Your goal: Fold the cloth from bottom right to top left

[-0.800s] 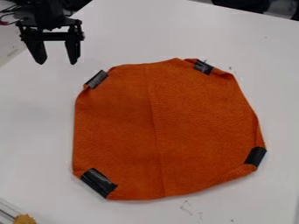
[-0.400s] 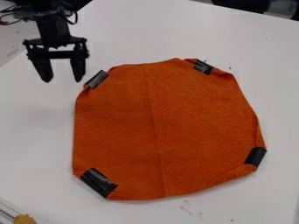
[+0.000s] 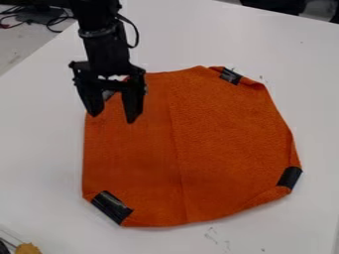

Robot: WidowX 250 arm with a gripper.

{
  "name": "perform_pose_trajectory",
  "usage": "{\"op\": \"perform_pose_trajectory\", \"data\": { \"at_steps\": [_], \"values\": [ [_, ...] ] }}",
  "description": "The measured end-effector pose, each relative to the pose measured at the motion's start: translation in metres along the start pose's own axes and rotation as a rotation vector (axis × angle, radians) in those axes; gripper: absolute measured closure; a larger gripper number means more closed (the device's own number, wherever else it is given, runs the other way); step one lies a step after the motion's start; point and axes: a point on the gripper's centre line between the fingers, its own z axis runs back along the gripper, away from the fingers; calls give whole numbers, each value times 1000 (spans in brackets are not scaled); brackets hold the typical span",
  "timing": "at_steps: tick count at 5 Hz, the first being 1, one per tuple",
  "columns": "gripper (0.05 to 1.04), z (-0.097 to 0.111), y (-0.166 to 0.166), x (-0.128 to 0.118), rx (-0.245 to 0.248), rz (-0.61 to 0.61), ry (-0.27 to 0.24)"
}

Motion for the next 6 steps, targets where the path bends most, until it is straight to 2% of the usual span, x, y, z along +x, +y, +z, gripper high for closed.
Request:
{"op": "perform_pose_trajectory", "data": {
  "at_steps": [1, 2, 4, 5, 6],
  "values": [
    [84, -13, -51, -16, -6, -227, -14],
    [85, -29, -92, -26, 6, -329, -41],
    [85, -51, -154, -27, 60, -407, -163],
    [85, -67, -172, -16, 73, -420, -218],
    [85, -84, -175, -7, 120, -397, -250]
  ]
}}
